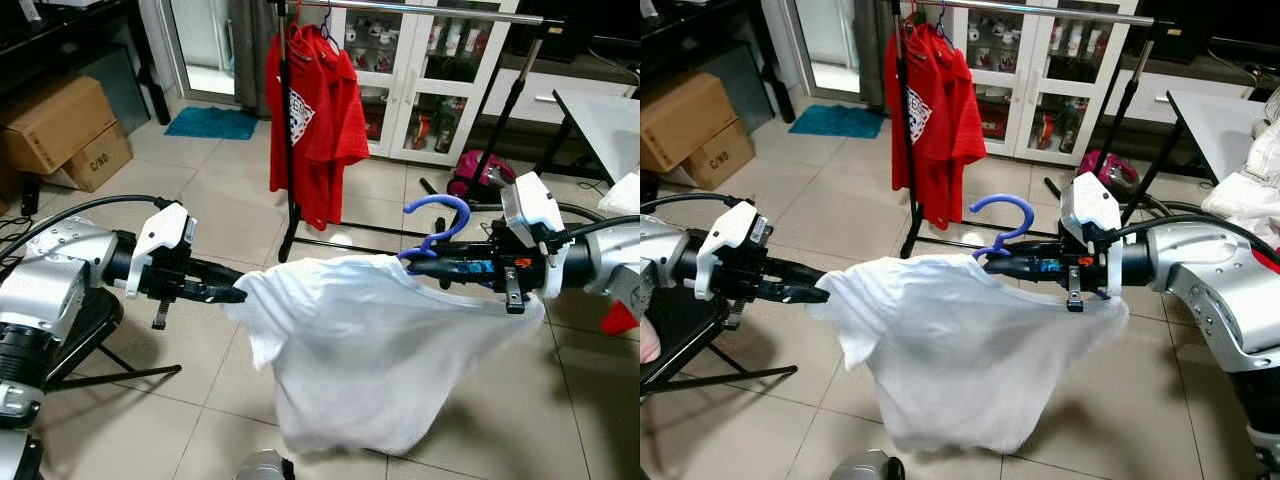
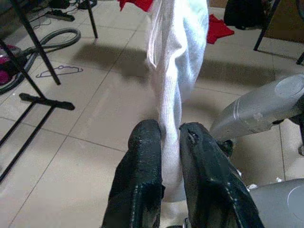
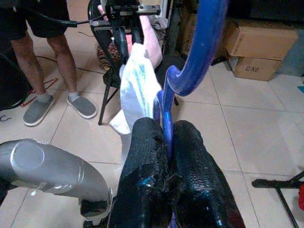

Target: Hang hanger

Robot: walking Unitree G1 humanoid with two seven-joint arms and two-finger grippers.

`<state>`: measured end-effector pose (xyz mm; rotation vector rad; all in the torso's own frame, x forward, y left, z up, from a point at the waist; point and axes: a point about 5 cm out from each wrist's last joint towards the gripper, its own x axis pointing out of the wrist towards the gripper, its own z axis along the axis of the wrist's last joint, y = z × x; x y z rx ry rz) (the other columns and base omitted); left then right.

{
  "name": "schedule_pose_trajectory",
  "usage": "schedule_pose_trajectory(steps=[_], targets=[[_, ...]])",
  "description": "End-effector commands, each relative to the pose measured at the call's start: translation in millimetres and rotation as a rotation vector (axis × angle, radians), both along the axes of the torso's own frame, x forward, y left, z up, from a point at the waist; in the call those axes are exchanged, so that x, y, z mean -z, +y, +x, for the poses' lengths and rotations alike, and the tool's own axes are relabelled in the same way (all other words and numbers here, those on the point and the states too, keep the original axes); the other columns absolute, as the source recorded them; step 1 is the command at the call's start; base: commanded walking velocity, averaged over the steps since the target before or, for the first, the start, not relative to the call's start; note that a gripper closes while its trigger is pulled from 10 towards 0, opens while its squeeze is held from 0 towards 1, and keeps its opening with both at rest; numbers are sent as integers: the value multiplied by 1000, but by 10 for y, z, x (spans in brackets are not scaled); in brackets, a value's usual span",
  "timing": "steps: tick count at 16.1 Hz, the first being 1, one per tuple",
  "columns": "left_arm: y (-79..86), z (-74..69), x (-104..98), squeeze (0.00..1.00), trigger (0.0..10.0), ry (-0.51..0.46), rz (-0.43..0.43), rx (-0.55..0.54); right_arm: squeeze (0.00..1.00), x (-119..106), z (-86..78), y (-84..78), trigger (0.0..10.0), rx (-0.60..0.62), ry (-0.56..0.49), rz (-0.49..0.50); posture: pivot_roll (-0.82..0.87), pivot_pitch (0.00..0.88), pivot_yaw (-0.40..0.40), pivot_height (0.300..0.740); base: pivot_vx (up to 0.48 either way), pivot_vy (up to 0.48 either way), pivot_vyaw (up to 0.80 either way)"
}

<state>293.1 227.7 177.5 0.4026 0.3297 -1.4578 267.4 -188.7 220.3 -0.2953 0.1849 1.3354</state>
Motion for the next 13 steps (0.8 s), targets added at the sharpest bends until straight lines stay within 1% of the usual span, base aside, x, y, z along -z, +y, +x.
schedule_pose_trajectory(steps=[1, 4, 9, 10, 11, 13], targets=[[47, -2, -21, 0, 0, -16, 19, -21, 0, -91, 24, -6, 10000, 0, -44, 12, 38, 0, 31, 740, 0, 0, 0], [50, 21, 6, 0, 0, -11, 4, -49, 0, -92, 33, -2, 10000, -1, -46, 16, 34, 0, 36, 740, 0, 0, 0], [37, 39, 41, 0, 0, -4, -1, -62, 0, -107, 33, -6, 10000, 9, -53, 27, 29, 0, 42, 740, 0, 0, 0], [64, 44, 62, 0, 0, -11, 11, -78, 0, -112, 35, -11, 10000, 14, -54, 32, 29, 0, 42, 740, 0, 0, 0], [130, 18, 103, 0, 0, -16, 51, -87, 0, -112, 41, -26, 10000, 26, -59, 33, 31, 0, 42, 740, 0, 0, 0], [178, -4, 120, 0, 0, -16, 68, -99, 0, -110, 51, -43, 10000, 36, -61, 34, 35, 0, 40, 740, 0, 0, 0]])
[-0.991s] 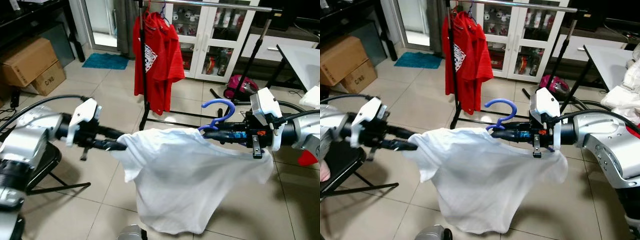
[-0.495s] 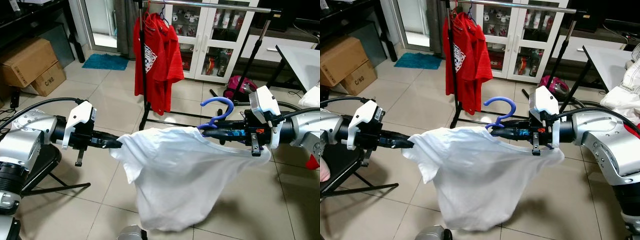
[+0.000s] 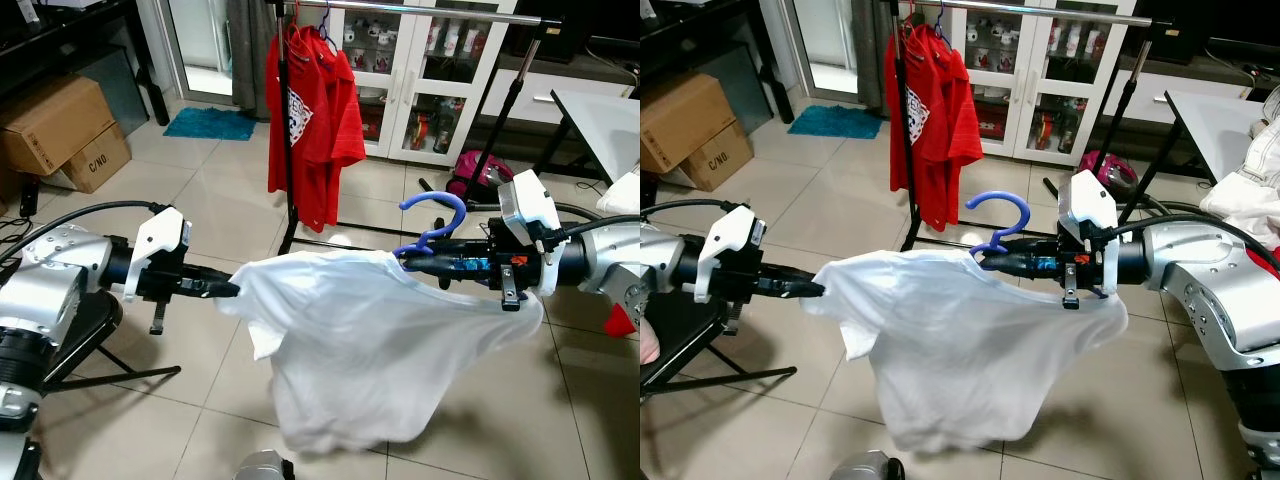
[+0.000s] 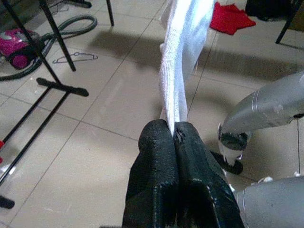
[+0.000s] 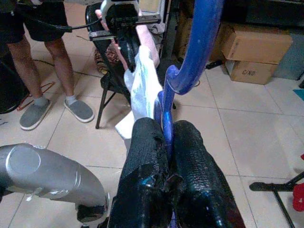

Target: Hang hanger

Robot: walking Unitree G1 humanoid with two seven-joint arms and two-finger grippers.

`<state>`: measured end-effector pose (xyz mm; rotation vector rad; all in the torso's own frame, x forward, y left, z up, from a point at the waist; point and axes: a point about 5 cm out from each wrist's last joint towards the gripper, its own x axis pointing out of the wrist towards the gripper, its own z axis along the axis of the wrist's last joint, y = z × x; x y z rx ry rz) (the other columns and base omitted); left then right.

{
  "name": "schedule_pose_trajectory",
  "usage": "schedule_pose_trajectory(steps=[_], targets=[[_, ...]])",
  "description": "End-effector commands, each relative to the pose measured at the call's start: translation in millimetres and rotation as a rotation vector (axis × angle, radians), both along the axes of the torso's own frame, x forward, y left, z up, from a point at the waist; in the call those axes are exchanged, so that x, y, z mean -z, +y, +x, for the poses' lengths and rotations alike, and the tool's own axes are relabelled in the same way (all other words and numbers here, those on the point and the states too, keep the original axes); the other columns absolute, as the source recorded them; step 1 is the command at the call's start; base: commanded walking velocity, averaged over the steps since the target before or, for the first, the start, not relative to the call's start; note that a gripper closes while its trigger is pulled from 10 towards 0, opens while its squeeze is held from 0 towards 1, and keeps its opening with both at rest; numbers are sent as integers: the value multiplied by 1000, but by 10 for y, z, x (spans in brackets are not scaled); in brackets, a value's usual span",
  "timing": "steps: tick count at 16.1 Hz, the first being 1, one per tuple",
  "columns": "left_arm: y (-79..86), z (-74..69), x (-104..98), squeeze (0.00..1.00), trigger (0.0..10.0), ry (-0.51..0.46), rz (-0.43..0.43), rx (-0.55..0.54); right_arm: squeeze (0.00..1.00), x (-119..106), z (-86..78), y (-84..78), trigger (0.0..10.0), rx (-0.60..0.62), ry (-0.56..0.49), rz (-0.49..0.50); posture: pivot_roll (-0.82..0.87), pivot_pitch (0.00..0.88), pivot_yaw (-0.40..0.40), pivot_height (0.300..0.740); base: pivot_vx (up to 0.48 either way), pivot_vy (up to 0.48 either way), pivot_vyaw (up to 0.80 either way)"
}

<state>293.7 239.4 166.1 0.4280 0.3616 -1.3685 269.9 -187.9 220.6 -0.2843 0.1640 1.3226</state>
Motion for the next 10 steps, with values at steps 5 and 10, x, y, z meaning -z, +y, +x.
schedule_pose_trajectory(steps=[5, 10], targets=[[150, -33, 44, 0, 0, -23, 66, -48, 0, -110, 52, -66, 10000, 40, -59, 18, 40, 0, 38, 740, 0, 0, 0], [281, -72, 105, 0, 0, -9, 124, -80, 0, -133, 64, -90, 10000, 51, -67, 27, 41, 0, 38, 740, 0, 0, 0]])
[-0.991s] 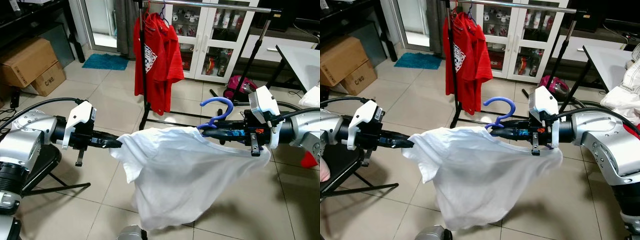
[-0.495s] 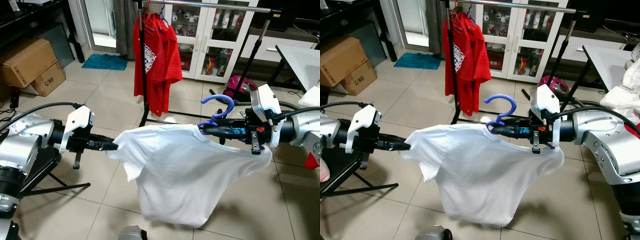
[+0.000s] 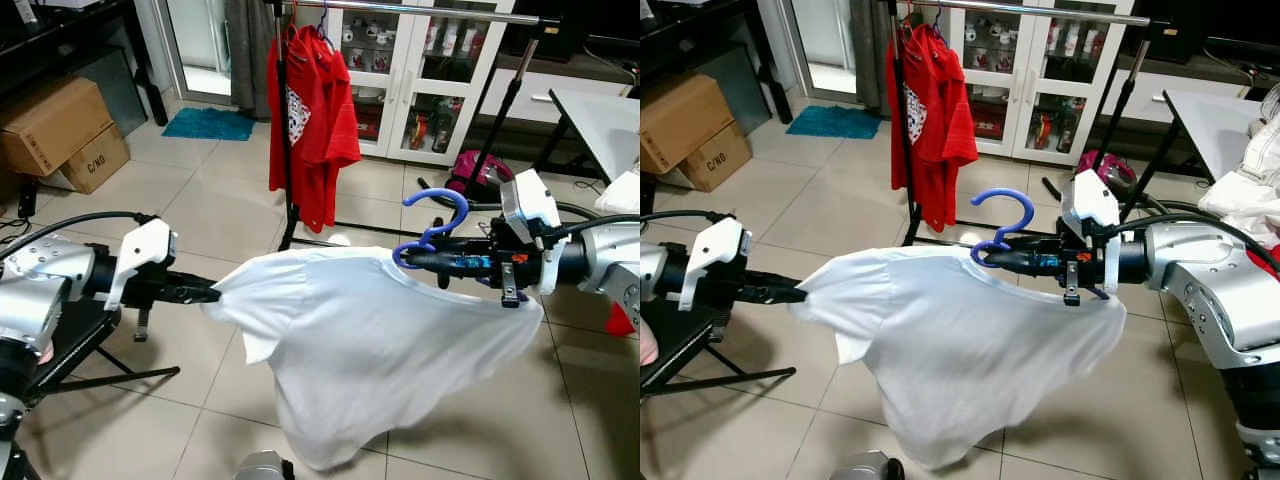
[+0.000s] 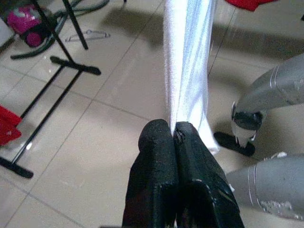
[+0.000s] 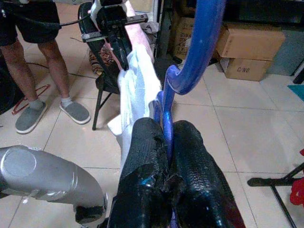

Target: Hang hanger

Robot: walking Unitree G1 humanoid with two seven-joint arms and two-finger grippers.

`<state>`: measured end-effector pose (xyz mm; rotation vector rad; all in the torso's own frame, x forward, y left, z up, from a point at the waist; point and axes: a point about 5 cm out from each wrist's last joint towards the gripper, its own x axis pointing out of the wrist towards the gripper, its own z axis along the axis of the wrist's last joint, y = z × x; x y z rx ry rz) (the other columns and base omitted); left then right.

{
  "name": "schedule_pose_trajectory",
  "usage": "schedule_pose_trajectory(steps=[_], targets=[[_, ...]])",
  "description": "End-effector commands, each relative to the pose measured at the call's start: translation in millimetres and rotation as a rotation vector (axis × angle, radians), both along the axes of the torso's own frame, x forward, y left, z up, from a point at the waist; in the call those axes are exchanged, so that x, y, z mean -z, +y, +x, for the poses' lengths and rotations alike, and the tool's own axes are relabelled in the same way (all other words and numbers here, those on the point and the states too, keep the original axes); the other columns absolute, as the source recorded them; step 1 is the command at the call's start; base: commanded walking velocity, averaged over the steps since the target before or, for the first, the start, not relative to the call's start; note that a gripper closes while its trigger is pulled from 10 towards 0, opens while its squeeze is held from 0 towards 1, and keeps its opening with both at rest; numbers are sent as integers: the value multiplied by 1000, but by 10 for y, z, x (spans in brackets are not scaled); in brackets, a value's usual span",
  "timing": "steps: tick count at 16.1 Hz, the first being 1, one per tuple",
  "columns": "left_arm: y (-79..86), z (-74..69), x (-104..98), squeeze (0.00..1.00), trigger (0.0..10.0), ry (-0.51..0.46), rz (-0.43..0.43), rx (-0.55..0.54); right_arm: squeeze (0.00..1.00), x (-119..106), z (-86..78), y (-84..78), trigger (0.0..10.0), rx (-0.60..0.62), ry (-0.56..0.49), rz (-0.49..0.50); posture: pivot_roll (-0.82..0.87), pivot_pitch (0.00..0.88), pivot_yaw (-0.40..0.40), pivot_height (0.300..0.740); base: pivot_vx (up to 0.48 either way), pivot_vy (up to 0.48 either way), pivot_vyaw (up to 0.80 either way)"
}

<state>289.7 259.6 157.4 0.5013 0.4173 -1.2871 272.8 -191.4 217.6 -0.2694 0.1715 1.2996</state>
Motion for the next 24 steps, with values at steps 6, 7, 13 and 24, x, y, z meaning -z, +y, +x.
schedule_pose_trajectory(steps=[6, 7, 13, 24], targets=[[162, -136, 93, 0, 0, 54, 42, -38, 0, -216, 80, -116, 10000, 55, -95, 31, 47, 0, 34, 740, 0, 0, 0], [170, -156, 110, 0, 0, 60, 41, -41, 0, -221, 86, -124, 10000, 59, -97, 32, 48, 0, 34, 740, 0, 0, 0], [240, -329, 201, 0, 0, 96, 27, -80, 0, -271, 138, -264, 10000, 110, -114, 34, 54, 0, 25, 740, 0, 0, 0], [196, -387, 265, 247, 10000, 33, -9, -184, 0, -286, 184, -303, 10000, 125, -115, 68, 59, 0, 18, 740, 0, 0, 0]])
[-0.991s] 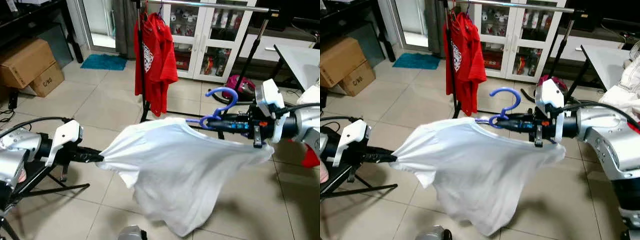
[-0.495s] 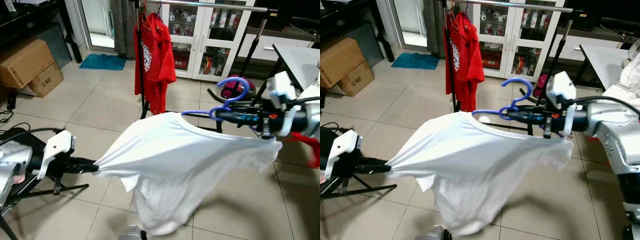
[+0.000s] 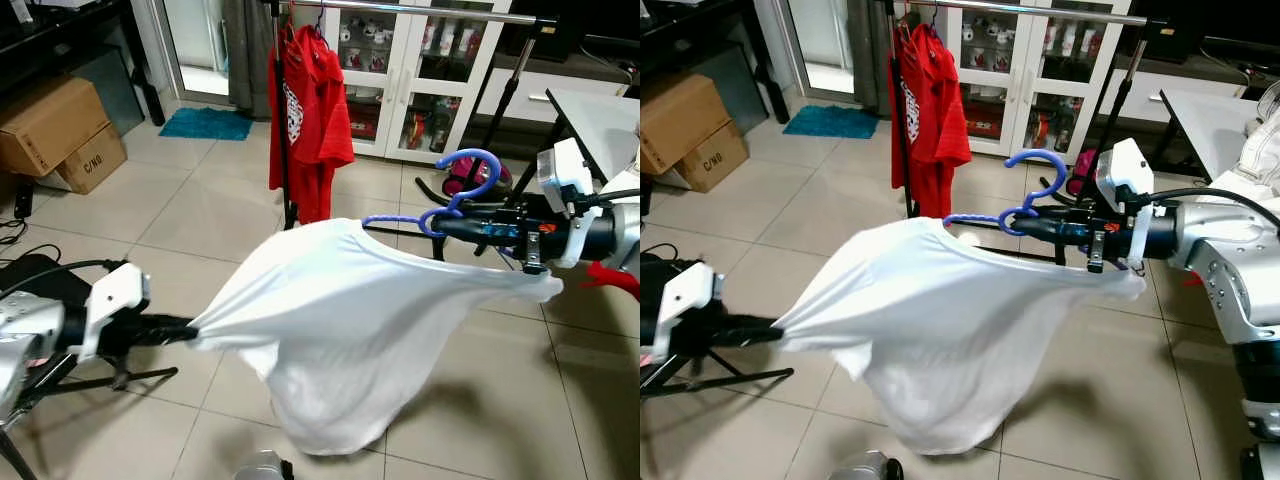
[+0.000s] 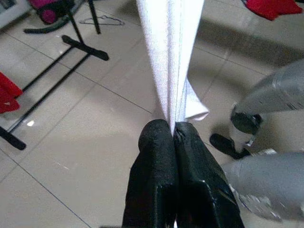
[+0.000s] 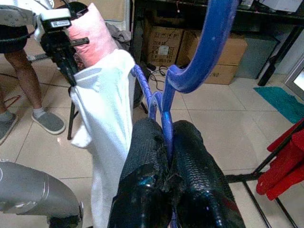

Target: Hang hanger

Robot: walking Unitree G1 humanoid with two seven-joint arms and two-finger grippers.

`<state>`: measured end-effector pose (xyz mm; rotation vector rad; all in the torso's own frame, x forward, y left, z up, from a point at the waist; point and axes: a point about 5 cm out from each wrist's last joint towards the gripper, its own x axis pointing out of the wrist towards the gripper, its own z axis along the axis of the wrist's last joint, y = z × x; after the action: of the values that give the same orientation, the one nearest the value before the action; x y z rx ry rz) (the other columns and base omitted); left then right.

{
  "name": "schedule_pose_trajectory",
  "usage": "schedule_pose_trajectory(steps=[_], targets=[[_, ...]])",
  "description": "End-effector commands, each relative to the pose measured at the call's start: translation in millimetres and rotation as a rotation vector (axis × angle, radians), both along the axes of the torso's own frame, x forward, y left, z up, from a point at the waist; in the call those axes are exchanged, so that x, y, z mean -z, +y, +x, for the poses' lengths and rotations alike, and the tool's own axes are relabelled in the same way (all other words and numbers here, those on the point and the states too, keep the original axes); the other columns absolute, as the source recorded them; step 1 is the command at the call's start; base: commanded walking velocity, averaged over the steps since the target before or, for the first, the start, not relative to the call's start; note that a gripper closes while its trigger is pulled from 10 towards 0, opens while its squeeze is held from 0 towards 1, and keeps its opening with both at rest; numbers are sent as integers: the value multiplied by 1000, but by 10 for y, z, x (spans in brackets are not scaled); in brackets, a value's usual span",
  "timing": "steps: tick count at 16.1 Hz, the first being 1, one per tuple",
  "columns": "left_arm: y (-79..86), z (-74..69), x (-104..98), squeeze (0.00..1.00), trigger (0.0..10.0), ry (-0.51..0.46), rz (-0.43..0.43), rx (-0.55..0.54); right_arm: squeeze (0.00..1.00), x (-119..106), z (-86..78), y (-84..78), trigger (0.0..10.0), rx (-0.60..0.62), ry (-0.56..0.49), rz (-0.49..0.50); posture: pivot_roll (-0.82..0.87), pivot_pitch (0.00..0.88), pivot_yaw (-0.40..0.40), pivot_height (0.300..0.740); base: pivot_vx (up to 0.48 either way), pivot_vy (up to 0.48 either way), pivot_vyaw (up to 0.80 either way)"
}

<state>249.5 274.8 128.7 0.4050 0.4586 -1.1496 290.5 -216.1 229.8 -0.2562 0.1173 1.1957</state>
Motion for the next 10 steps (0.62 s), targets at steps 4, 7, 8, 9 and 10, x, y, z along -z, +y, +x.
schedule_pose_trajectory(steps=[4, 7, 8, 9, 10], targets=[[-51, 235, -200, 1000, 10000, -162, -90, -104, 0, -135, -30, 2, 10000, 13, -63, 33, 54, 0, 22, 740, 0, 0, 0], [-131, 282, -303, 1000, 10000, -180, -176, -121, 0, -12, -44, 8, 10000, 99, -32, -17, 53, 0, 25, 740, 0, 0, 0], [-145, 303, -317, 1000, 10000, -199, -207, -156, 0, 71, -15, -7, 10000, 183, -14, -45, 54, 0, 24, 740, 0, 0, 0], [-157, 322, -325, 1000, 10000, -218, -224, -181, 0, 105, 6, -7, 10000, 225, -9, -52, 54, 0, 24, 740, 0, 0, 0], [-256, 402, -234, 898, 10000, -225, -217, -324, 0, 280, 100, 31, 10000, 433, 32, -72, 57, 0, 19, 740, 0, 0, 0]])
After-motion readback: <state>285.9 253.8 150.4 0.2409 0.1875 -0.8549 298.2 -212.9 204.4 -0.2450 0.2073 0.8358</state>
